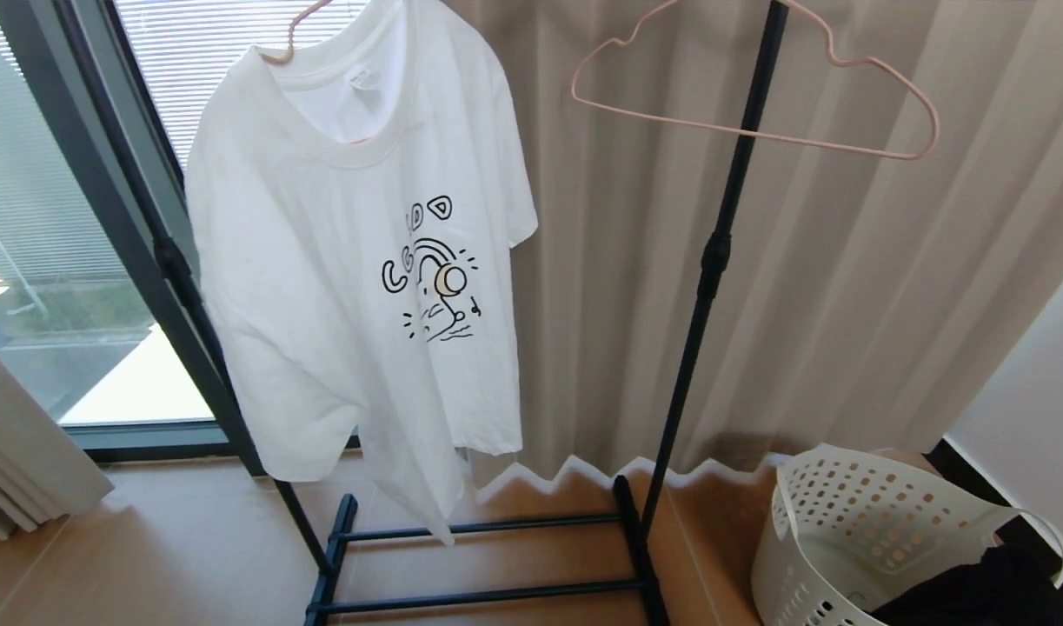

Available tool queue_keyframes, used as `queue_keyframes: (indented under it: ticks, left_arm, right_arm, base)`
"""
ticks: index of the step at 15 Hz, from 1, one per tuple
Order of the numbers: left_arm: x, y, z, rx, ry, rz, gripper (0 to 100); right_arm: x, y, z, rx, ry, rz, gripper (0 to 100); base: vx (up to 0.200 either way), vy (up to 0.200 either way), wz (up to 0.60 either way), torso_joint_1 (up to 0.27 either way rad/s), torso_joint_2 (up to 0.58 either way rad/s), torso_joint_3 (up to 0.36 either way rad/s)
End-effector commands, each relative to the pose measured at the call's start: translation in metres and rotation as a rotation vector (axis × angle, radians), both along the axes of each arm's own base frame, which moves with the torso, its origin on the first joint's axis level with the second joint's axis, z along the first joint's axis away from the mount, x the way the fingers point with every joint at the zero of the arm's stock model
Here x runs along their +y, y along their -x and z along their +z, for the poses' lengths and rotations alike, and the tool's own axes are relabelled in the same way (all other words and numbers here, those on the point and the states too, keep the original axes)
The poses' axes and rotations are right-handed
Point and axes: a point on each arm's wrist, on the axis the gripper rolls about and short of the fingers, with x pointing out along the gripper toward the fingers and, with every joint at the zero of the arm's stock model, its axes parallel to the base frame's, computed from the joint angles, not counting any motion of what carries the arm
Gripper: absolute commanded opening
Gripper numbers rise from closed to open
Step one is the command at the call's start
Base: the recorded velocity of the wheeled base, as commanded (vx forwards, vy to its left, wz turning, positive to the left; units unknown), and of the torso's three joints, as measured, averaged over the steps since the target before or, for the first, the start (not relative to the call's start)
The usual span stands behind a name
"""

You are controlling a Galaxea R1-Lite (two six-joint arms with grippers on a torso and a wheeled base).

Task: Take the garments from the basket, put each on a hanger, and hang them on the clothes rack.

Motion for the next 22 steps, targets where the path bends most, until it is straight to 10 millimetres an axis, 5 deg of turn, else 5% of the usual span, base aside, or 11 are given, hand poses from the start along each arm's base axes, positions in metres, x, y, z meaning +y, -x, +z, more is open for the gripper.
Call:
queue_keyframes:
  ticks: [1, 6, 11, 22]
  left_arm:
    - [0.0, -0.0001, 0.0, 0.002, 0.002, 0.002, 100]
    - [0.0, -0.0001, 0.0, 0.002, 0.002, 0.002, 100]
    - [0.0, -0.0001, 0.0, 0.001, 0.0, 0.0, 100]
    - [0.0, -0.0001, 0.0, 0.002, 0.002, 0.0, 100]
  right_arm:
    - [0.0, -0.0001, 0.0001, 0.0, 0.001, 0.001, 100]
    - [0.0, -0.0001, 0.0001, 0.0, 0.001, 0.001, 100]
    - [0.0, -0.0001, 0.0001, 0.0, 0.001, 0.001, 100]
    - [0.0, -0.0001, 0.0001, 0.001, -0.001, 0.001, 100]
  base:
    - [0.0, 0.0, -0.6, -0.002, 0.0, 0.002]
    - [0.0, 0.0, -0.6, 0.001, 0.0, 0.002]
    - [0.0, 0.0, 0.0, 0.0, 0.0, 0.0]
    - [0.0, -0.2, 0.0, 0.002, 0.0, 0.003]
